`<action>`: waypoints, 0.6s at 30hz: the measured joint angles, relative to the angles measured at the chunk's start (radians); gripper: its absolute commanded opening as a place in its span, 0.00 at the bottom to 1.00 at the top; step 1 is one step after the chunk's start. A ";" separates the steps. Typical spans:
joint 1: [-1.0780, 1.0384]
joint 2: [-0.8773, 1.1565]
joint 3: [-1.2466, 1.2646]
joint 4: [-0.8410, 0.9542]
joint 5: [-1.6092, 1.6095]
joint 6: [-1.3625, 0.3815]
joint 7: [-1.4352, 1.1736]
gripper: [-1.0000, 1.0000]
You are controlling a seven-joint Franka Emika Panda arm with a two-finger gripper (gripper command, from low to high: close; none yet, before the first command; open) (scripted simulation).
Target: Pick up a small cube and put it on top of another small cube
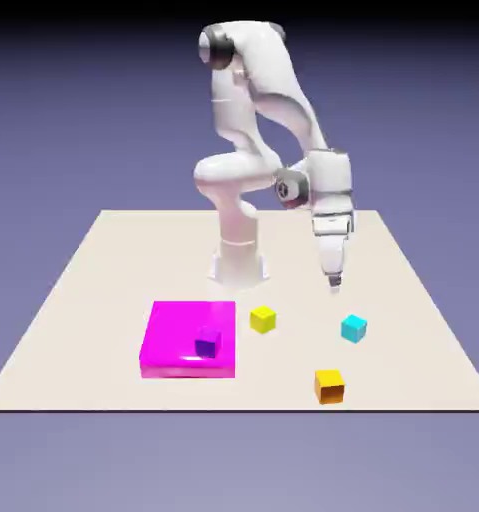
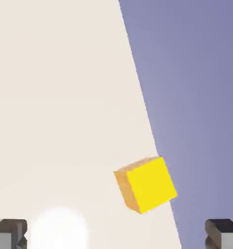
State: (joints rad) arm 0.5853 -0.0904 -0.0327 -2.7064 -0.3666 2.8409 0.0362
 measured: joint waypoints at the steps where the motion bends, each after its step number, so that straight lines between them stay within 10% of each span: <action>1: 0.050 0.030 -0.002 0.006 -0.023 -0.012 -0.043 0.50; 15: 0.343 0.446 -0.137 0.108 -0.322 0.069 -0.205 0.50; 16: 0.350 0.466 -0.148 0.114 -0.336 0.084 -0.193 0.00; 18: 0.350 0.466 -0.148 0.114 -0.336 0.084 -0.193 0.00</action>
State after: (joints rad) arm 0.9355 0.3759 -0.1812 -2.5924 -0.7027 2.9250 -0.1567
